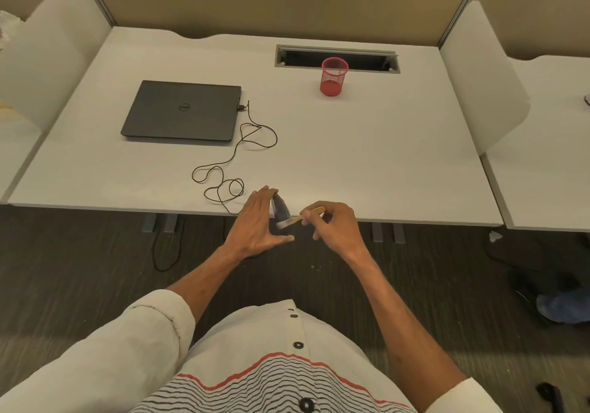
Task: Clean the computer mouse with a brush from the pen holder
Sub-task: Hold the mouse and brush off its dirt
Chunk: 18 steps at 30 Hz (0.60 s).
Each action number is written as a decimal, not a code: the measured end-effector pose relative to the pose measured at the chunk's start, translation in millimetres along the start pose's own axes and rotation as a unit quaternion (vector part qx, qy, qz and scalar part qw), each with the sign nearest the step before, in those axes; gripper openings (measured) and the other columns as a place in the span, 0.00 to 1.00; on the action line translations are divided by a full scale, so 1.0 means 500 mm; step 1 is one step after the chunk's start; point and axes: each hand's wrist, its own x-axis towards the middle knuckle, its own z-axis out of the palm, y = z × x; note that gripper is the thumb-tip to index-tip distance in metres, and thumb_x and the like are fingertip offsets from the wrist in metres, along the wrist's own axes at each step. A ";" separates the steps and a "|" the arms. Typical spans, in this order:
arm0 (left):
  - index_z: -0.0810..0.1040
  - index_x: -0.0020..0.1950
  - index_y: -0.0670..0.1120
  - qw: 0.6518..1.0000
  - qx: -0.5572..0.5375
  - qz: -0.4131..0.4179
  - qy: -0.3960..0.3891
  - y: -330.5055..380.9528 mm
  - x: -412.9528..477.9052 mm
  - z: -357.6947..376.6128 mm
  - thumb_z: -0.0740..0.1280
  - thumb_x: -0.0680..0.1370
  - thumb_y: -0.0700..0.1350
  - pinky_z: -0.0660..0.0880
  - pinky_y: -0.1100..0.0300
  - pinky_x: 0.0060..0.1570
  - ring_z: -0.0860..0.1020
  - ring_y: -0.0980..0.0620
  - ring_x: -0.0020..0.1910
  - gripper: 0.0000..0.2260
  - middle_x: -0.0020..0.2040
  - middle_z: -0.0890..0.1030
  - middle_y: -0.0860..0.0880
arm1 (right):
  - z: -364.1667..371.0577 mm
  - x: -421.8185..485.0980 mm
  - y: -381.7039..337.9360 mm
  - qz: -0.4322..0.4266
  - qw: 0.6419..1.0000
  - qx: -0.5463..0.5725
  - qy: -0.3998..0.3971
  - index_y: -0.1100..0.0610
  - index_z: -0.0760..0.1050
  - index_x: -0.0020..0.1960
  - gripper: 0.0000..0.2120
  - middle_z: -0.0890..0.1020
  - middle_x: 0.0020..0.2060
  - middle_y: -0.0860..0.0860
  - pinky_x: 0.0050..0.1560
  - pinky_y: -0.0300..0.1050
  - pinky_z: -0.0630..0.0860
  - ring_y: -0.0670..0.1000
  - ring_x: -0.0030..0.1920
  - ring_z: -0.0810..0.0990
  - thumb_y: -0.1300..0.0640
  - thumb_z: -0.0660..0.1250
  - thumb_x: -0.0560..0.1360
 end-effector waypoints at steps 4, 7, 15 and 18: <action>0.52 0.87 0.47 1.000 0.005 0.022 -0.001 0.002 0.000 0.002 0.79 0.71 0.68 0.50 0.45 0.88 0.52 0.45 0.89 0.56 0.89 0.53 0.46 | -0.001 0.006 -0.003 -0.026 0.998 -0.053 0.029 0.41 0.86 0.47 0.08 0.82 0.39 0.27 0.50 0.47 0.85 0.43 0.38 0.84 0.41 0.71 0.81; 0.50 0.88 0.48 0.999 0.011 0.033 -0.008 0.002 0.000 0.003 0.78 0.72 0.68 0.48 0.45 0.89 0.48 0.46 0.89 0.57 0.89 0.50 0.47 | -0.003 0.009 -0.012 -0.048 0.992 -0.071 0.090 0.41 0.86 0.54 0.07 0.82 0.47 0.29 0.47 0.46 0.86 0.40 0.39 0.83 0.42 0.71 0.82; 0.48 0.89 0.47 0.997 0.034 0.066 0.001 0.007 -0.002 0.004 0.78 0.73 0.67 0.47 0.47 0.89 0.46 0.50 0.89 0.57 0.90 0.48 0.49 | -0.003 0.009 -0.033 -0.099 0.987 -0.096 0.077 0.44 0.87 0.58 0.08 0.87 0.55 0.39 0.47 0.47 0.85 0.44 0.38 0.83 0.45 0.71 0.84; 0.49 0.88 0.45 0.997 0.027 0.072 0.007 0.004 -0.004 0.003 0.79 0.73 0.65 0.48 0.47 0.89 0.48 0.50 0.89 0.56 0.90 0.49 0.48 | -0.010 0.007 -0.026 -0.098 0.988 -0.107 0.046 0.45 0.87 0.53 0.07 0.88 0.50 0.39 0.47 0.49 0.86 0.41 0.37 0.81 0.46 0.72 0.81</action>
